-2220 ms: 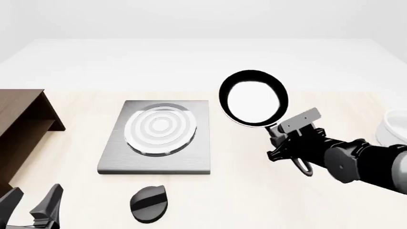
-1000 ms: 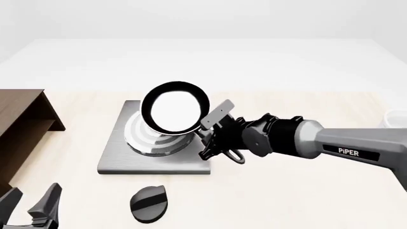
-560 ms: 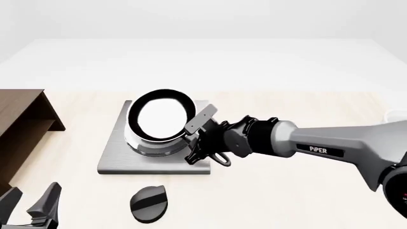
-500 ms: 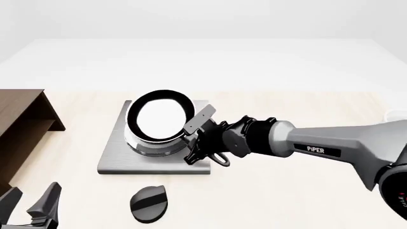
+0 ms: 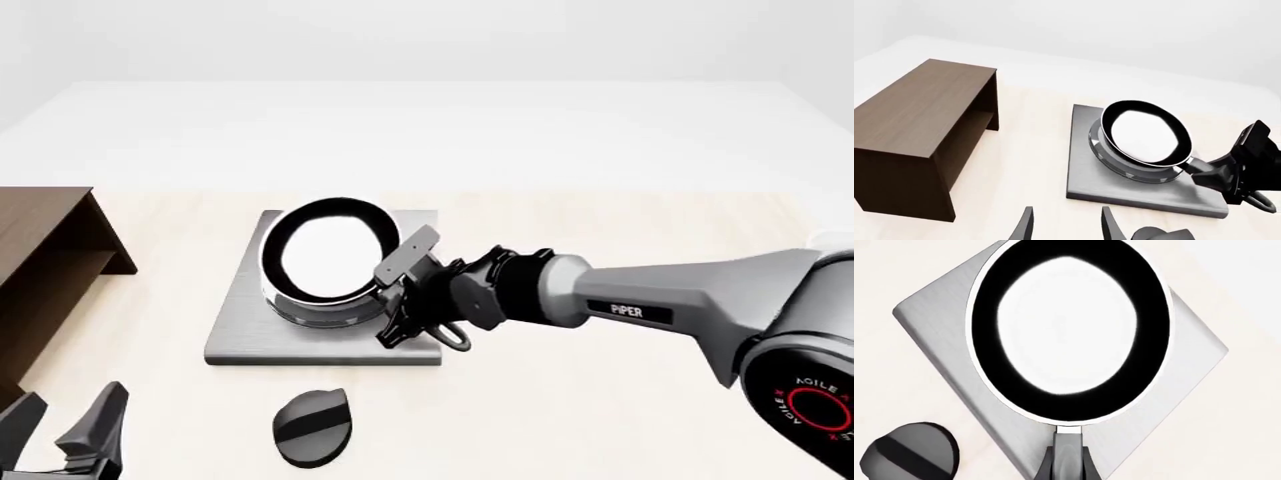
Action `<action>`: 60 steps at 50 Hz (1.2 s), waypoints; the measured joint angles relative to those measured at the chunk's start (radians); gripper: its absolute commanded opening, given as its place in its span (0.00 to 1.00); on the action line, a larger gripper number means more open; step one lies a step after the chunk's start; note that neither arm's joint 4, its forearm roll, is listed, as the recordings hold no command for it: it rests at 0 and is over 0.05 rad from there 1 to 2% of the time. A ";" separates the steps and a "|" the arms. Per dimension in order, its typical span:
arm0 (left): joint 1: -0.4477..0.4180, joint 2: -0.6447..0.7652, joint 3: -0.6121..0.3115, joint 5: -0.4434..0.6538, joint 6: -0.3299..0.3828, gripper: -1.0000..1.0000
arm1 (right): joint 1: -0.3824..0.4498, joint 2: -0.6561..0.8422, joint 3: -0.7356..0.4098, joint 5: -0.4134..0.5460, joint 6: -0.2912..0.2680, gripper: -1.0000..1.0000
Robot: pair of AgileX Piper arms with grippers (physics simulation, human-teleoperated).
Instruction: Turn on the stove and put the frying pan on it.
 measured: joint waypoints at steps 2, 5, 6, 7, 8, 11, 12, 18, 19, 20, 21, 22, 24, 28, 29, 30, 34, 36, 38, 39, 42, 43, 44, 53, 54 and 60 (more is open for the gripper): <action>0.000 0.000 0.000 0.000 -0.001 1.00 | -0.001 0.004 -0.001 -0.001 0.000 0.00; 0.000 0.000 0.000 0.000 -0.002 1.00 | -0.003 0.010 -0.003 -0.003 -0.001 0.00; 0.000 0.000 0.000 0.000 -0.003 1.00 | -0.004 0.012 -0.003 -0.003 -0.001 0.00; 0.000 0.000 0.000 0.000 -0.003 1.00 | -0.005 0.013 -0.004 -0.004 -0.001 0.00; 0.000 0.000 0.000 0.000 -0.003 1.00 | -0.005 0.014 -0.005 -0.005 -0.001 0.00; 0.000 0.000 0.000 -0.001 -0.004 1.00 | -0.005 0.016 -0.007 -0.006 -0.002 0.00; 0.000 0.000 0.000 -0.001 -0.004 1.00 | -0.005 0.017 -0.008 -0.007 -0.002 0.00; 0.000 0.000 0.000 -0.001 -0.006 1.00 | -0.006 0.024 -0.016 -0.008 -0.004 0.00; 0.000 0.000 0.000 -0.002 -0.006 1.00 | -0.006 0.025 -0.017 -0.008 -0.004 0.00; 0.000 0.000 0.000 -0.002 -0.007 1.00 | -0.007 0.026 -0.019 -0.008 -0.004 0.00; 0.000 0.000 0.000 -0.002 -0.007 1.00 | -0.007 0.028 -0.020 -0.008 -0.004 0.00; 0.000 0.000 0.000 -0.002 -0.007 1.00 | -0.007 0.029 -0.021 -0.008 -0.004 0.00; 0.000 0.000 0.000 -0.002 -0.008 1.00 | -0.007 0.031 -0.024 -0.008 -0.003 0.00; 0.000 0.000 0.000 -0.002 -0.009 1.00 | -0.009 0.036 -0.029 -0.008 -0.004 0.00; 0.000 0.000 0.000 -0.002 -0.009 1.00 | -0.009 0.037 -0.030 -0.008 -0.005 0.00; 0.000 0.000 0.000 -0.002 -0.009 1.00 | -0.009 0.038 -0.032 -0.008 -0.005 0.00; 0.000 0.000 0.000 -0.002 -0.010 1.00 | -0.012 0.043 -0.038 -0.008 -0.001 1.00; 0.000 0.000 0.000 -0.003 -0.010 1.00 | -0.013 0.042 -0.041 -0.009 0.001 1.00; 0.000 0.000 0.000 -0.003 -0.010 1.00 | -0.014 0.041 -0.043 -0.008 0.002 1.00; 0.000 0.000 0.000 -0.003 -0.010 1.00 | -0.015 0.040 -0.044 -0.008 0.003 1.00; 0.000 0.000 0.000 -0.003 -0.010 1.00 | -0.017 0.033 -0.044 -0.007 0.004 1.00; 0.000 0.000 0.000 -0.003 -0.010 1.00 | -0.018 0.031 -0.043 -0.006 0.004 1.00; 0.000 0.000 0.000 -0.003 -0.010 1.00 | -0.018 0.028 -0.042 -0.006 0.004 1.00; 0.000 0.000 0.000 -0.004 -0.010 1.00 | -0.025 -0.012 -0.019 -0.004 0.001 1.00; 0.000 0.000 0.000 -0.004 -0.010 1.00 | -0.026 -0.018 -0.016 -0.004 0.000 1.00; -0.001 0.000 0.000 -0.005 -0.008 1.00 | -0.027 -0.071 0.018 -0.003 -0.006 1.00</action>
